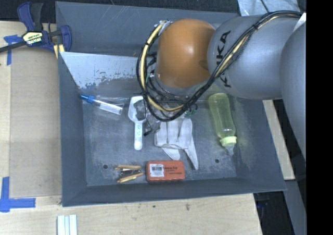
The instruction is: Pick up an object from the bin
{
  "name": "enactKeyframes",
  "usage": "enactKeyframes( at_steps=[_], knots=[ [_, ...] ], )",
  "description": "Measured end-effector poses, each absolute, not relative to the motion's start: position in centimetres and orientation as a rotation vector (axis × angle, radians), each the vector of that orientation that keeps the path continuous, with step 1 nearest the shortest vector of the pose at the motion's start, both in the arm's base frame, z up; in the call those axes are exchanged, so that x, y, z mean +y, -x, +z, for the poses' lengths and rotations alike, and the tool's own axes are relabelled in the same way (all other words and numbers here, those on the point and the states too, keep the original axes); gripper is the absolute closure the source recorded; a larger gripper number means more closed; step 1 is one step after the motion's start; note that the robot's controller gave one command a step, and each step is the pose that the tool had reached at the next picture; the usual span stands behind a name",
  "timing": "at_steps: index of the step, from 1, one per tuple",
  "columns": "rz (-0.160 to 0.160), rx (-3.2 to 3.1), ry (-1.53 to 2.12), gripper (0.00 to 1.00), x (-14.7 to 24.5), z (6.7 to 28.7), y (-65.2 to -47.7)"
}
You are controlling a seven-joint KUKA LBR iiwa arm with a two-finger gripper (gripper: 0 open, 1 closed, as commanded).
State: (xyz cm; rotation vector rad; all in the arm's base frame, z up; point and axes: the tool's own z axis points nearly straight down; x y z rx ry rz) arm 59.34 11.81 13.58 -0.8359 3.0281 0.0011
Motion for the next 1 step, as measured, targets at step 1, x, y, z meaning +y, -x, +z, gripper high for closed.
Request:
enactKeyframes(
  at_steps=[1],
  knots=[
    [0.001, 3.028, 0.824, 1.00, 9.77, 20.40, -61.24]
  ],
)
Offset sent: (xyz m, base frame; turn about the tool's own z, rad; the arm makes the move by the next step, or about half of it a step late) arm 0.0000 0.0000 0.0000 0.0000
